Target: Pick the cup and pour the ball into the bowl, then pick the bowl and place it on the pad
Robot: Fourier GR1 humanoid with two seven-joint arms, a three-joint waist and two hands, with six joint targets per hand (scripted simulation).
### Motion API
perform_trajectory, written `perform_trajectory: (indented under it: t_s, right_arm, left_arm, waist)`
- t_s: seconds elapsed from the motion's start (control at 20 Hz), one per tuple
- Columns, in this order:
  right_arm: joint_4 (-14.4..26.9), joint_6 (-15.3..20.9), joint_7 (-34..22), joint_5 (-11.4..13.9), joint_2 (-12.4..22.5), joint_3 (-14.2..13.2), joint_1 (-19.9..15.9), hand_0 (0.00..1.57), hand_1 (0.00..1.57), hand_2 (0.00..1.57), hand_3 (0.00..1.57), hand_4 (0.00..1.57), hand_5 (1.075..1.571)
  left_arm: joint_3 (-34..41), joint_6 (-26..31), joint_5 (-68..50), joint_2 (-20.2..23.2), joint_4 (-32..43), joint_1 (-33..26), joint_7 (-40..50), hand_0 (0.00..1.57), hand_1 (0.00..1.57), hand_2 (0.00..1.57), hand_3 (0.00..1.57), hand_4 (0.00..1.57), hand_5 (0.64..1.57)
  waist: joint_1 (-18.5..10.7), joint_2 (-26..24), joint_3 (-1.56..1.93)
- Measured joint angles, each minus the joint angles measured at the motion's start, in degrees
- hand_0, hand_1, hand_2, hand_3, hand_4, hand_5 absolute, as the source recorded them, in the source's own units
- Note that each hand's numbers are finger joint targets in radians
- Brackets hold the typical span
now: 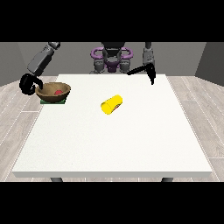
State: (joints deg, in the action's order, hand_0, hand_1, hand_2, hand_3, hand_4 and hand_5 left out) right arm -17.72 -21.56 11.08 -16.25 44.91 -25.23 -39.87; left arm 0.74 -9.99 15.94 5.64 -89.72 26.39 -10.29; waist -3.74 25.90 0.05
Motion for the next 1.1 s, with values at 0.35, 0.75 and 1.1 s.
perform_trajectory:
  t_s: [0.35,0.75,1.1]
  right_arm:
    - [1.1,3.6,0.2,3.0,3.0,1.6,1.4,0.36,0.36,0.51,0.62,0.00,1.506]
    - [1.6,5.4,-0.9,4.3,7.9,1.6,-0.4,0.00,0.00,0.36,0.26,0.00,1.489]
    - [1.2,1.1,-5.1,3.7,11.6,1.3,-2.5,0.00,0.00,0.19,0.29,0.00,1.503]
  left_arm:
    - [-0.7,0.3,0.3,0.0,-4.3,-0.5,2.5,0.00,0.00,0.00,0.00,0.00,1.565]
    - [-0.7,1.0,-0.3,0.4,-9.6,-2.7,4.1,0.00,0.00,0.00,0.00,0.00,1.568]
    - [-0.2,0.7,-0.1,0.2,-8.6,-3.5,4.6,0.00,0.00,0.00,0.00,0.00,1.569]
  waist:
    - [0.0,1.3,0.06]
    - [0.0,2.5,0.06]
    - [1.5,0.0,0.02]
